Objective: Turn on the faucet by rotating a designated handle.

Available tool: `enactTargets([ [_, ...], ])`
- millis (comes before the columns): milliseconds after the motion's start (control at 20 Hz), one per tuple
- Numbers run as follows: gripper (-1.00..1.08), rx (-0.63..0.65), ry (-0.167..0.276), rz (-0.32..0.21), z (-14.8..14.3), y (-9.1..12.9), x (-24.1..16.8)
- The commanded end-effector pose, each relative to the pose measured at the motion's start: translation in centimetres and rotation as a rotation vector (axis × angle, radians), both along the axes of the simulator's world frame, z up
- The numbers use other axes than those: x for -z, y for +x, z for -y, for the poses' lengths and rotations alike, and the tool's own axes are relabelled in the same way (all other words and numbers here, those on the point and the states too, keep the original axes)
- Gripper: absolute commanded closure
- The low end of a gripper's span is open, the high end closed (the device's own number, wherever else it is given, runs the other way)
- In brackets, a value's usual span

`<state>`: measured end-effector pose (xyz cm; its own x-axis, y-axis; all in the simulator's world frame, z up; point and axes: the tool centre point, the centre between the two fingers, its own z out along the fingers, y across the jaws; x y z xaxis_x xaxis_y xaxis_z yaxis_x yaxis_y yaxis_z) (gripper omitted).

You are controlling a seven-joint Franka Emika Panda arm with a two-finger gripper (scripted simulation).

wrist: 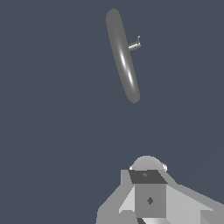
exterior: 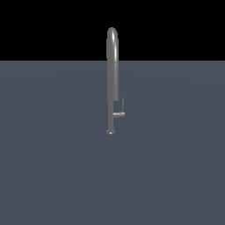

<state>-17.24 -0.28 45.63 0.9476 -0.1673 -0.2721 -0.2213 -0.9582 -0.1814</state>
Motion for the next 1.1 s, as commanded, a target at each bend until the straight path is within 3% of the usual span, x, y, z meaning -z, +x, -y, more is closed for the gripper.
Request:
enactTargets([
  [0,1.08,0.037,0.033,-0.038,0.1,1.4,0.6],
  [1050,1.08,0.36,0.34,-0.376,2.1,12.1,8.5],
])
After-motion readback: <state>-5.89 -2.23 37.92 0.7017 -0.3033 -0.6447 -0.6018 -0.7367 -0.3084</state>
